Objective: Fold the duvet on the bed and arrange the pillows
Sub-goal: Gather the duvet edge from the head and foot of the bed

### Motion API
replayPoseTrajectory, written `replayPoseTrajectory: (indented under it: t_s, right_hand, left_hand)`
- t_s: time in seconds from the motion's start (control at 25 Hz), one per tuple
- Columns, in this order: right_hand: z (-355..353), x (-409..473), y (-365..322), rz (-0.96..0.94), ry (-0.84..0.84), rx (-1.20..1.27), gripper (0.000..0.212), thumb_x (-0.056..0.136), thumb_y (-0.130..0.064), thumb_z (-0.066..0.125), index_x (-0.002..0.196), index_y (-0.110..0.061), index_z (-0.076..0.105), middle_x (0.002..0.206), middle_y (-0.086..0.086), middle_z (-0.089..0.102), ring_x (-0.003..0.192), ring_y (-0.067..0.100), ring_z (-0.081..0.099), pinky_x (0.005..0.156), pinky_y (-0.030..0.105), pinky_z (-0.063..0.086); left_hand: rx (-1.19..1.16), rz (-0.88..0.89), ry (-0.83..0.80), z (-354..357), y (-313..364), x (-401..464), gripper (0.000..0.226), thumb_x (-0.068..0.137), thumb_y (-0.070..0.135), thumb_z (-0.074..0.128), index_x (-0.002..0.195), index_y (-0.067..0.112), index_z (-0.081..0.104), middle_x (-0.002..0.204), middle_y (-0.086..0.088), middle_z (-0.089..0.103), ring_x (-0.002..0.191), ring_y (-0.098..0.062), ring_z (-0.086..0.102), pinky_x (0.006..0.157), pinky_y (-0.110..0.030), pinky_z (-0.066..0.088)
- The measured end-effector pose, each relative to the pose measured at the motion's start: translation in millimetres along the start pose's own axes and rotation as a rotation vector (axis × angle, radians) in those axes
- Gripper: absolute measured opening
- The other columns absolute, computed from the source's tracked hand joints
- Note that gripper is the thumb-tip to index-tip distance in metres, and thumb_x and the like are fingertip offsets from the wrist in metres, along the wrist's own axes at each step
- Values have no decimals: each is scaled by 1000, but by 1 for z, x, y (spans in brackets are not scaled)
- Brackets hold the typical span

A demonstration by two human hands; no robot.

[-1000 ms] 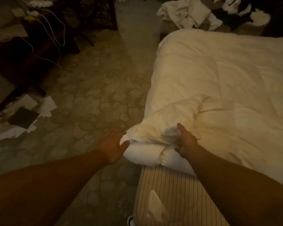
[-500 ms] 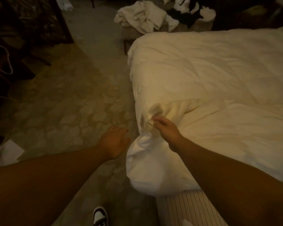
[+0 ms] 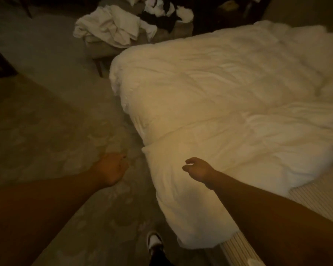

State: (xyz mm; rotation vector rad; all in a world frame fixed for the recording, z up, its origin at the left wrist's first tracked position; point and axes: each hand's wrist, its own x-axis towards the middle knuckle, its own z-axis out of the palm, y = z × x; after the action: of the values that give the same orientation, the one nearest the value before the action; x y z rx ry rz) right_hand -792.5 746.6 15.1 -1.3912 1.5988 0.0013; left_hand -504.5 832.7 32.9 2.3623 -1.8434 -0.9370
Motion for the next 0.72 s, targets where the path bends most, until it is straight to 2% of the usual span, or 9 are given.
replayPoseTrajectory:
  t_s: [0.08,0.2,0.24,0.36,0.56,0.72]
  right_hand:
    - [-20,10,7,68,41,-12,52,95,-28,56,142,-9,46,133,11,52,105,21,49,77,25,38]
    - [-50,37,15,172,122,36,53,96,-28,53,143,-5,42,142,14,46,101,25,48,69,23,38]
    - [-58,51,15,188,152,68,53,96,-28,53,142,-4,42,141,15,46,105,27,50,70,24,40]
    - [-73,100,11,227,230,175,52,96,-26,54,140,-3,43,141,16,46,123,32,48,94,33,41]
    - [-76,163,4,337,288,350,48,95,-27,55,136,-4,46,139,14,48,124,29,48,93,28,36]
    - [-65,190,14,400,326,415,58,91,-37,58,141,-11,43,143,10,46,128,27,47,101,31,38]
  left_hand:
    - [-7,122,-21,-15,28,33,43,101,42,41,131,15,56,134,-7,57,121,-25,53,102,-31,38]
    - [-36,211,-98,-31,66,90,58,95,58,38,135,19,53,135,-4,57,120,-23,54,106,-33,39]
    - [-23,230,-117,-36,77,109,57,95,57,38,137,20,51,136,-5,56,119,-23,54,106,-36,40]
    - [32,268,-159,-46,104,174,48,99,47,41,138,20,48,135,-7,56,116,-26,56,102,-40,45]
    - [144,271,-259,-45,135,283,45,100,45,39,137,21,49,137,-8,55,117,-28,55,100,-38,45]
    - [237,306,-370,-10,174,336,51,101,47,38,143,17,43,143,-9,50,127,-30,49,103,-34,38]
